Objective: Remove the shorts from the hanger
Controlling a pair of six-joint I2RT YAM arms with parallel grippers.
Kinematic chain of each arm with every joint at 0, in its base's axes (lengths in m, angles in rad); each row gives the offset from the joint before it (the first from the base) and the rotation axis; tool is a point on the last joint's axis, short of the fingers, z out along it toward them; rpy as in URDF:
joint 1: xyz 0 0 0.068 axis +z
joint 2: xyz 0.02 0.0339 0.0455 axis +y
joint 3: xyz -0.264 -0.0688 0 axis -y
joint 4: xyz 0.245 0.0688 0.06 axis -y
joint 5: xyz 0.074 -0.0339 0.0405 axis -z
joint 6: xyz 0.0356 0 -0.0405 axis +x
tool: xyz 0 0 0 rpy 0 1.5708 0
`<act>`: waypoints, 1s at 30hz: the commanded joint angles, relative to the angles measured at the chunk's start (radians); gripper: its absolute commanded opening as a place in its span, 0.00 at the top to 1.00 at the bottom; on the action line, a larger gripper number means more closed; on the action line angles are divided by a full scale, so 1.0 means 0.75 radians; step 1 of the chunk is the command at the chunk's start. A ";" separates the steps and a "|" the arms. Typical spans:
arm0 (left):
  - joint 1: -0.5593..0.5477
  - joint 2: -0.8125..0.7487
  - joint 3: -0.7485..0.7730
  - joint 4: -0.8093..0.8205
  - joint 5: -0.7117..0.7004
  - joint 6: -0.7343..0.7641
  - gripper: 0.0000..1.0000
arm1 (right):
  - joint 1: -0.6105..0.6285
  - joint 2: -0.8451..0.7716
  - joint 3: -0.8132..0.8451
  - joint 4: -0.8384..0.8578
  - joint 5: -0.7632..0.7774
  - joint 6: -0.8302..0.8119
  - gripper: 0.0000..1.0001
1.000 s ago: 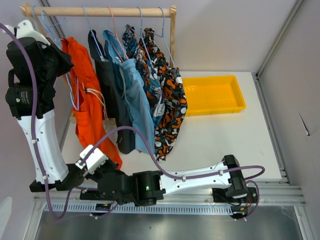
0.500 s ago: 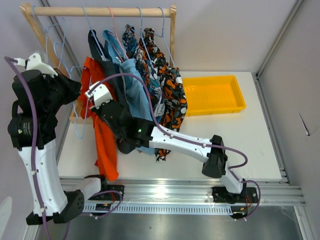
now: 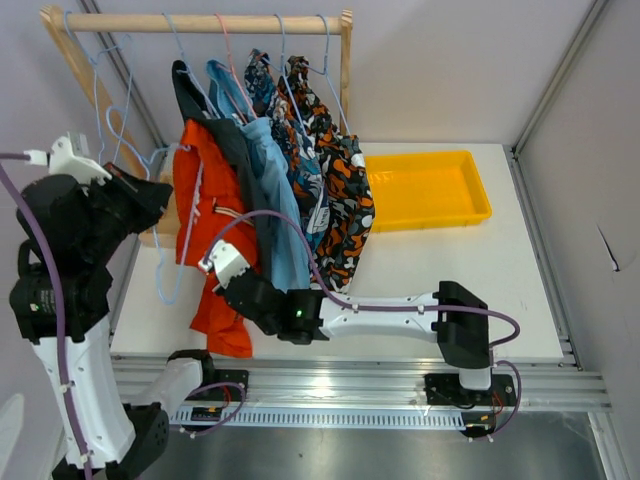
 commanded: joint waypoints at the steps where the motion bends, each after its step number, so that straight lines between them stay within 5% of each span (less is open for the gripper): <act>1: -0.018 -0.079 -0.250 -0.020 -0.070 -0.082 1.00 | -0.053 -0.074 0.050 0.124 0.033 0.001 1.00; 9: -0.157 -0.155 -0.407 -0.270 -0.233 -0.080 1.00 | -0.125 -0.001 0.183 0.124 -0.046 -0.061 1.00; 18: -0.183 -0.194 -0.292 -0.392 0.131 -0.115 1.00 | -0.166 -0.003 0.065 0.128 -0.073 -0.024 1.00; 23: -0.183 -0.136 -0.047 -0.464 -0.204 -0.088 1.00 | -0.115 -0.166 -0.139 0.126 -0.020 0.058 1.00; 30: -0.183 -0.130 -0.171 -0.201 -0.460 -0.011 1.00 | 0.174 -0.597 -0.375 0.018 0.311 0.048 1.00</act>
